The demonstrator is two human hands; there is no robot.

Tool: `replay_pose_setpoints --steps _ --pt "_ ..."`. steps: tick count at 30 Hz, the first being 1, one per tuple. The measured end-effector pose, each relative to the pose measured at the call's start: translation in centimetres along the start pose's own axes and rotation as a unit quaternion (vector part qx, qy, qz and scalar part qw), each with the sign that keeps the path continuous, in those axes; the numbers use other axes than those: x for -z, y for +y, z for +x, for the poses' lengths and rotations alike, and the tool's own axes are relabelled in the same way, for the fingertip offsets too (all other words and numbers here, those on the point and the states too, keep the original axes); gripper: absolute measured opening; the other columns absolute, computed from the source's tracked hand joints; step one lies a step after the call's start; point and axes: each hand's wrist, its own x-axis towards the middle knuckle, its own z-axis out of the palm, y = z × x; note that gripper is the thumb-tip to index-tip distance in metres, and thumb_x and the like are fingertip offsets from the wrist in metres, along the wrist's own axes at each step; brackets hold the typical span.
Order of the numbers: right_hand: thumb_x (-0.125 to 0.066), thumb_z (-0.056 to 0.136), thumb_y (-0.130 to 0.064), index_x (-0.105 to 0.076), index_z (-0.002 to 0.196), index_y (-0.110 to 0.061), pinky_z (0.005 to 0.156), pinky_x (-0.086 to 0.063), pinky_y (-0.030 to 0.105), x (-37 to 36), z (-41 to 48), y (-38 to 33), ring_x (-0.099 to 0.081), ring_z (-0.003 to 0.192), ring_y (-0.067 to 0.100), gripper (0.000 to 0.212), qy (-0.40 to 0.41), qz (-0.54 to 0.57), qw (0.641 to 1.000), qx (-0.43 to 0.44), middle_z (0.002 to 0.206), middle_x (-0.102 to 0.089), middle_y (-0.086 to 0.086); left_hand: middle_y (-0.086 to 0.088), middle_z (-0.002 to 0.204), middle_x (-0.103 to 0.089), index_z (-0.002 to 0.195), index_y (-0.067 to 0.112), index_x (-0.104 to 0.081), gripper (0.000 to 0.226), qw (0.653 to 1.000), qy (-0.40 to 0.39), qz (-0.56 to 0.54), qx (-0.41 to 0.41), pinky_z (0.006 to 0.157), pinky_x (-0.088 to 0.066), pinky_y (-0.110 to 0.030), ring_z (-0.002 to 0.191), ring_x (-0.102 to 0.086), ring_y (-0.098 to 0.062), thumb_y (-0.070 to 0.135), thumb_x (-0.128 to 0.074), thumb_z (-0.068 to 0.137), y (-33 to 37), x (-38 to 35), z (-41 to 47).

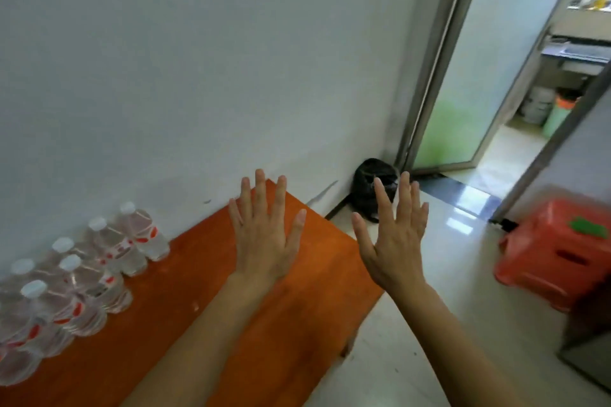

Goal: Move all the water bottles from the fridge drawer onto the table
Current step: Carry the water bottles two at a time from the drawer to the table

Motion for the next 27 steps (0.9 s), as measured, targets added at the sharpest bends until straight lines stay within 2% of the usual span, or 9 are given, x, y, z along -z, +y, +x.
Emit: replay_pose_setpoints --steps 5,10,15,18,20,23,27 --pt "-0.039 0.097 -0.059 -0.019 0.158 -0.033 0.12 -0.001 0.061 11.8 -4.2 12.5 0.014 0.153 0.029 0.069 0.046 -0.083 0.992 -0.087 0.167 0.012 0.005 -0.003 0.164 0.023 0.157 0.036 0.003 0.069 0.991 -0.042 -0.034 -0.123 0.12 0.005 -0.058 0.149 0.025 -0.025 0.066 -0.011 0.096 16.4 -1.9 -1.9" --pt "-0.031 0.096 -0.063 -0.019 0.157 -0.034 0.119 0.0 0.064 21.9 -7.1 23.4 0.013 0.152 0.031 0.069 0.067 -0.173 0.967 -0.177 0.167 0.002 0.011 -0.002 0.165 0.017 0.156 0.041 0.0 0.067 0.972 -0.053 -0.042 -0.225 0.119 0.001 -0.062 0.152 0.018 -0.028 0.069 -0.008 0.095 30.5 -4.9 -1.8" --pt "-0.028 0.096 -0.066 -0.009 0.159 -0.034 0.118 0.004 0.064 28.3 -8.9 32.8 0.012 0.152 0.036 0.073 0.078 -0.231 0.937 -0.25 0.166 0.012 0.007 -0.006 0.167 0.003 0.157 0.036 -0.01 0.067 0.942 -0.061 -0.071 -0.322 0.119 -0.005 -0.064 0.153 0.006 -0.032 0.065 -0.015 0.097 42.3 -8.9 -1.3" --pt "-0.028 0.096 -0.066 -0.013 0.159 -0.032 0.118 0.01 0.06 30.6 -9.3 37.3 0.015 0.151 0.034 0.073 0.078 -0.257 0.922 -0.279 0.166 0.012 0.007 -0.008 0.167 -0.006 0.156 0.034 -0.02 0.067 0.92 -0.074 -0.096 -0.372 0.118 -0.007 -0.065 0.153 0.0 -0.034 0.065 -0.019 0.097 48.6 -12.0 -0.6" --pt "-0.028 0.096 -0.065 -0.019 0.158 -0.029 0.117 0.007 0.062 32.4 -9.3 40.7 0.011 0.152 0.037 0.072 0.072 -0.288 0.91 -0.289 0.167 0.004 0.011 -0.009 0.166 -0.009 0.156 0.032 -0.025 0.067 0.907 -0.085 -0.103 -0.398 0.117 -0.011 -0.066 0.152 -0.006 -0.037 0.064 -0.021 0.097 53.4 -14.0 0.0" --pt "-0.032 0.095 -0.063 -0.028 0.156 -0.026 0.117 -0.003 0.068 35.4 -9.6 45.6 0.003 0.152 0.04 0.072 0.061 -0.332 0.892 -0.3 0.166 -0.003 0.014 -0.01 0.167 -0.001 0.157 0.033 -0.018 0.071 0.886 -0.121 -0.098 -0.437 0.117 -0.01 -0.066 0.152 0.0 -0.036 0.068 -0.013 0.095 60.4 -16.9 0.6" --pt "-0.031 0.095 -0.063 -0.028 0.157 -0.025 0.115 -0.009 0.07 40.7 -11.6 51.8 0.002 0.152 0.04 0.073 0.067 -0.38 0.857 -0.342 0.166 -0.002 0.014 -0.006 0.166 0.009 0.156 0.038 -0.001 0.07 0.854 -0.145 -0.103 -0.489 0.119 0.006 -0.06 0.151 0.016 -0.032 0.071 -0.007 0.094 70.5 -19.7 -0.3"
